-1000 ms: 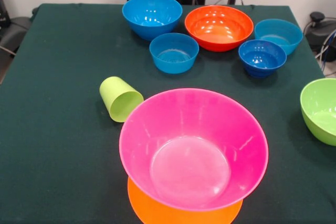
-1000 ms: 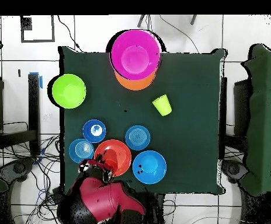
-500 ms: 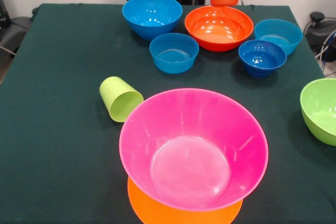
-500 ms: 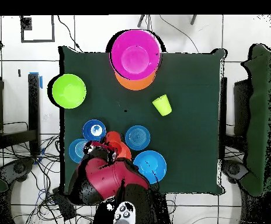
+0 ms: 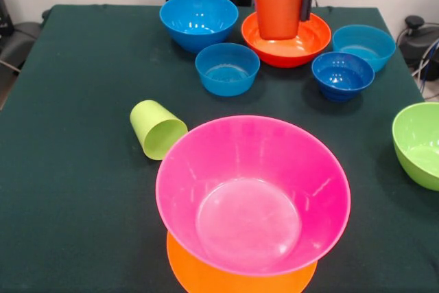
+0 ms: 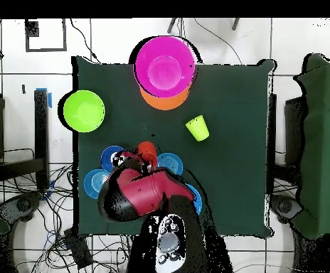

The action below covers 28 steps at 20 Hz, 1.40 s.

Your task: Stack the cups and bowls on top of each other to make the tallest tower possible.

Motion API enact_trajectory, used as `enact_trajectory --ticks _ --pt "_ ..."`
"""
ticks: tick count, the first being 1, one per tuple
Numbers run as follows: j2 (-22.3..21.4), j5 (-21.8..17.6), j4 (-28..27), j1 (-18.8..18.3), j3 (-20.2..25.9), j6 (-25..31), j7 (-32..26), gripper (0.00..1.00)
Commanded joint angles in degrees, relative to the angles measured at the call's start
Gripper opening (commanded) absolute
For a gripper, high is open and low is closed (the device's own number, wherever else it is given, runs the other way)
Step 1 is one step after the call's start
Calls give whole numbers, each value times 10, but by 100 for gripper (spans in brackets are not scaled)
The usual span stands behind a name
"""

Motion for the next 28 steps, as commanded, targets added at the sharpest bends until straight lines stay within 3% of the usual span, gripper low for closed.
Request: enact_trajectory --ticks 1,13,21,25,28 --pt "39 -55 -77 -44 92 99 -133 0" --pt "7 -72 -63 -176 216 143 -189 0" --pt "-41 -41 -56 -258 279 211 -218 0" --pt "-62 -46 -61 -240 274 218 -186 0" --pt "-42 -51 -78 -233 286 213 -174 0"
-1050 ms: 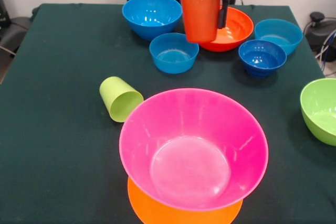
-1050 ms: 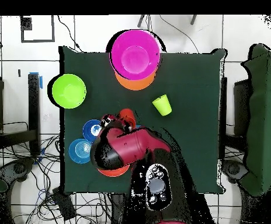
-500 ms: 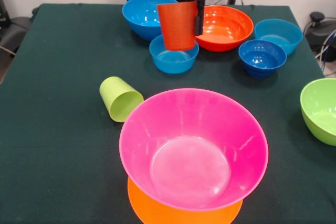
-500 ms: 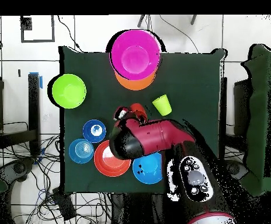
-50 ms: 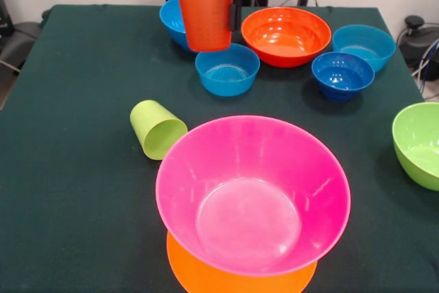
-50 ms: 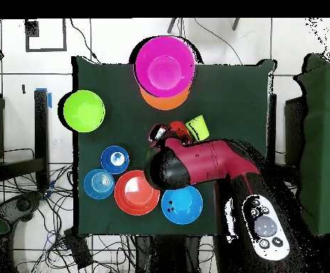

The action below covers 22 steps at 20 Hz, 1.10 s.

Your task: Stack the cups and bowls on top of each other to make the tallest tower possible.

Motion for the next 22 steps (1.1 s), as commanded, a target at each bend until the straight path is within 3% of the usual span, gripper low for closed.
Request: enact_trajectory --ticks 1,7,14,22 --pt "7 -19 -48 15 80 69 -136 0" --pt "90 -40 -156 36 83 129 -159 0" --pt "205 -107 -289 93 22 137 -116 0" --pt "280 -84 -400 79 61 208 -189 0"
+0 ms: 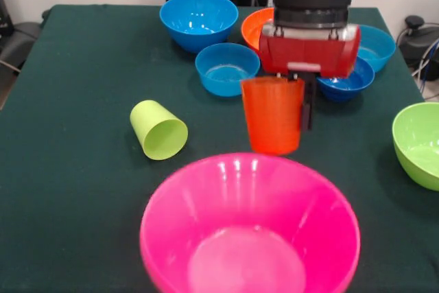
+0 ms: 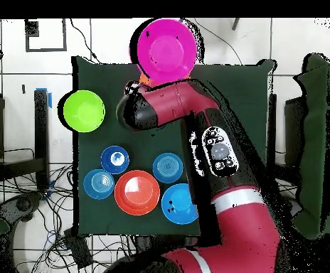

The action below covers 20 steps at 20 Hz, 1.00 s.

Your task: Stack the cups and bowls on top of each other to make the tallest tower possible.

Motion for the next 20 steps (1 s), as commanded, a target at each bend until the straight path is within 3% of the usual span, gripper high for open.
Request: enact_trajectory --ticks 1,12,16,20 --pt "96 -38 -128 -4 26 101 -193 0" --pt "113 -22 -149 4 29 112 -185 0" --pt "149 -22 -168 20 12 131 -172 0" --pt "194 -71 -217 60 -31 126 -147 0"
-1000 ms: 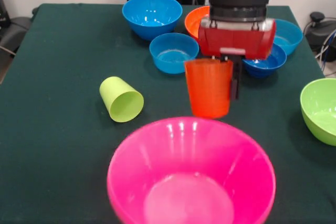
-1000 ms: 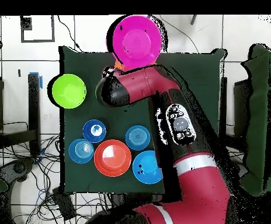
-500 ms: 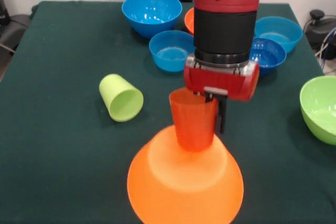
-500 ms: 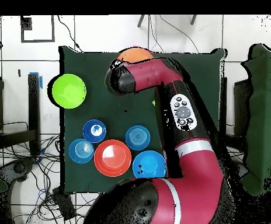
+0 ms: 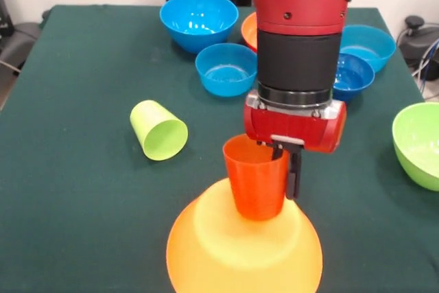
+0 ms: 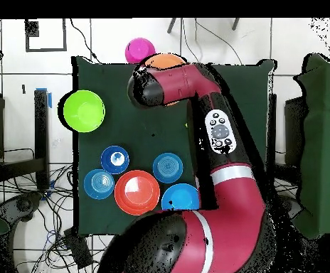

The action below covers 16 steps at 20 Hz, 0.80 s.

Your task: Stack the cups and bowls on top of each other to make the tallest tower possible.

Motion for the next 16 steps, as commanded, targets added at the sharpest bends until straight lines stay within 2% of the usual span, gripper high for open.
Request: enact_trajectory --ticks 1,5,12,13,16 --pt "95 -83 -72 56 -46 72 -109 0" --pt "107 -80 -68 62 -56 43 -97 0" --pt "102 -44 -61 43 -38 57 -135 0" --pt "100 -45 -60 45 -41 55 -133 100" --pt "86 -44 -34 43 -45 30 -114 100"
